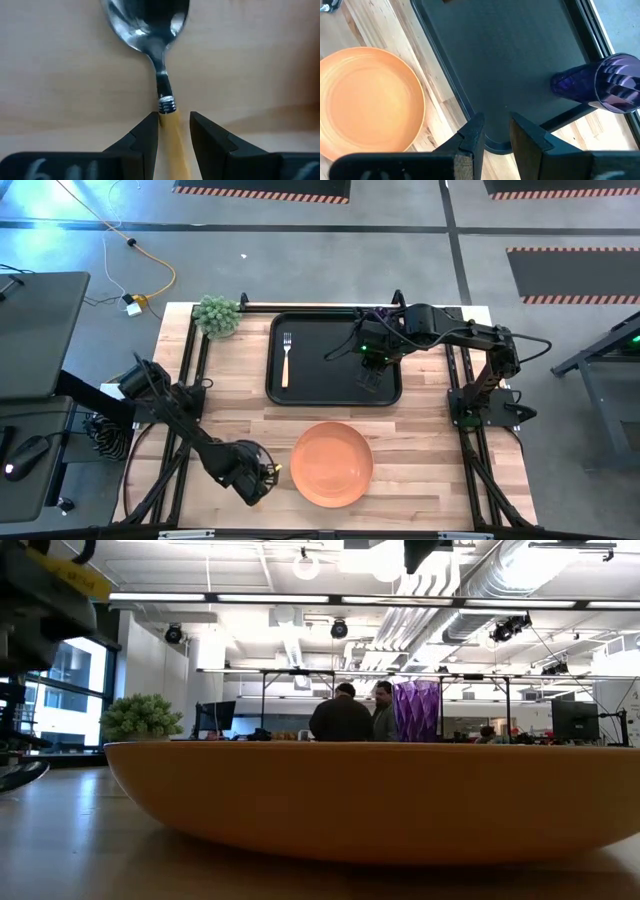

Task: Pick and place plate/cup/fork/spoon on tray
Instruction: Put the orange spoon to the right of the fork on the black serving tray

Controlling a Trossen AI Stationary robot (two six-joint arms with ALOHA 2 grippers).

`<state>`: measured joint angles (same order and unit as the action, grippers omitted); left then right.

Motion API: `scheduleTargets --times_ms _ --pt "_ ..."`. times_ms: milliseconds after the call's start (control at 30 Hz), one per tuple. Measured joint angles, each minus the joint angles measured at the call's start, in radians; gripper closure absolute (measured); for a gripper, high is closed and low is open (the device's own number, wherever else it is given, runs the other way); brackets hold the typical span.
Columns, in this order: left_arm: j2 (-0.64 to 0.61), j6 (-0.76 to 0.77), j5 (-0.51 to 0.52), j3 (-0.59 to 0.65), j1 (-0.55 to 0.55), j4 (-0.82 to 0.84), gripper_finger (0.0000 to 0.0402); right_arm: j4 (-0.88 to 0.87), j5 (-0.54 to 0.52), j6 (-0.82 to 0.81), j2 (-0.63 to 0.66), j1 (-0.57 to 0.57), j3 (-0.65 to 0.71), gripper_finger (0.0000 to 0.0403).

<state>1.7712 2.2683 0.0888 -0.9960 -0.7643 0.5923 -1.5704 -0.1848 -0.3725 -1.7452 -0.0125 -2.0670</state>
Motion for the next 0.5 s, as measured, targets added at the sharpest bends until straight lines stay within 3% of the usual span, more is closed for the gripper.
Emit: scheduleTargets --times_ms 300,500 --pt "0.032 0.005 -0.036 -0.003 0.007 0.009 0.0303 0.001 -0.005 0.015 0.000 0.000 0.000 0.0322" --pt "0.034 0.001 -0.048 -0.002 0.008 0.025 0.0352 0.003 -0.006 0.015 0.000 0.000 0.000 0.0322"
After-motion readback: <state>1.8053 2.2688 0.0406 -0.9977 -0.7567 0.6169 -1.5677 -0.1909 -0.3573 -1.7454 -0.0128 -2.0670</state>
